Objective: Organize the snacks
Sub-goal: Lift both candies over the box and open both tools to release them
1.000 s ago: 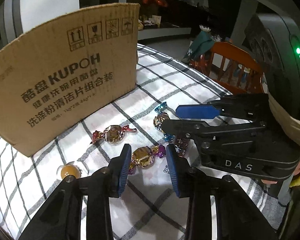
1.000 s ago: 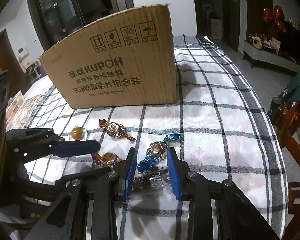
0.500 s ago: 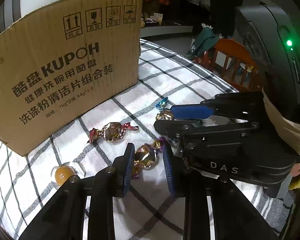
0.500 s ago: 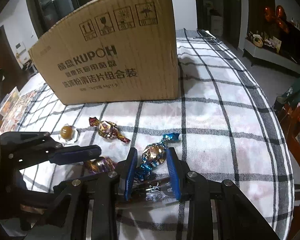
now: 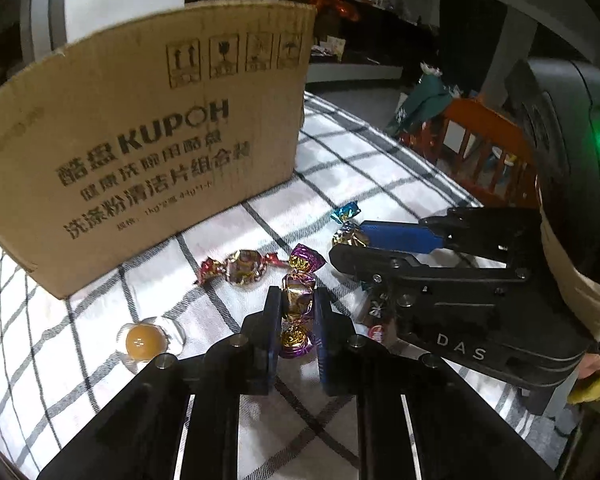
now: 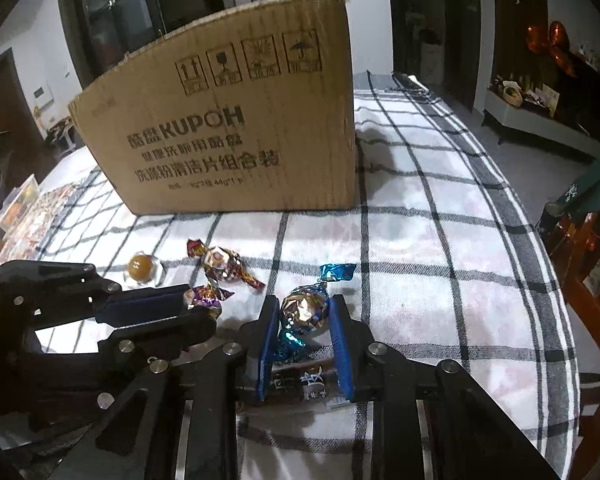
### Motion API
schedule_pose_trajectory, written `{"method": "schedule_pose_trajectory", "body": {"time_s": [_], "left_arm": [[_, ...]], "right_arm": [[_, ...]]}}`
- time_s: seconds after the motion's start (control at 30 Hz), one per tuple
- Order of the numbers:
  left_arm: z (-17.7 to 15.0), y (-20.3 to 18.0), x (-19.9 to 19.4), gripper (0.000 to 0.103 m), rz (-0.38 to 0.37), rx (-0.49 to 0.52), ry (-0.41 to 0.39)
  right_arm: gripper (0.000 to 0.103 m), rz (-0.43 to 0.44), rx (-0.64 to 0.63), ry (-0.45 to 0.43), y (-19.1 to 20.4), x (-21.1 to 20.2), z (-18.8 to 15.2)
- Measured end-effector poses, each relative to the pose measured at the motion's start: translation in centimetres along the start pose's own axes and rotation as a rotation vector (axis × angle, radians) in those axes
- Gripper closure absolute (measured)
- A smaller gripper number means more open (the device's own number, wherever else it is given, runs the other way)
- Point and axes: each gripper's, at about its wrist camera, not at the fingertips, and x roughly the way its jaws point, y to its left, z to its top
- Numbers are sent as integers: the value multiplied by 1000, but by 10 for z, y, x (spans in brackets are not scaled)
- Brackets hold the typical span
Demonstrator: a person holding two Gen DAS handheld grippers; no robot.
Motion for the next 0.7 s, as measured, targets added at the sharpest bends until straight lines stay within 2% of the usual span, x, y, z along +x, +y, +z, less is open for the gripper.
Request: {"method": "schedule_pose_trajectory", "body": {"time_s": [0.7], "left_arm": [[9,1,-78,86,96,-97,-139]], "right_arm": [[76,50,-3,-151,18,-67,19]]}}
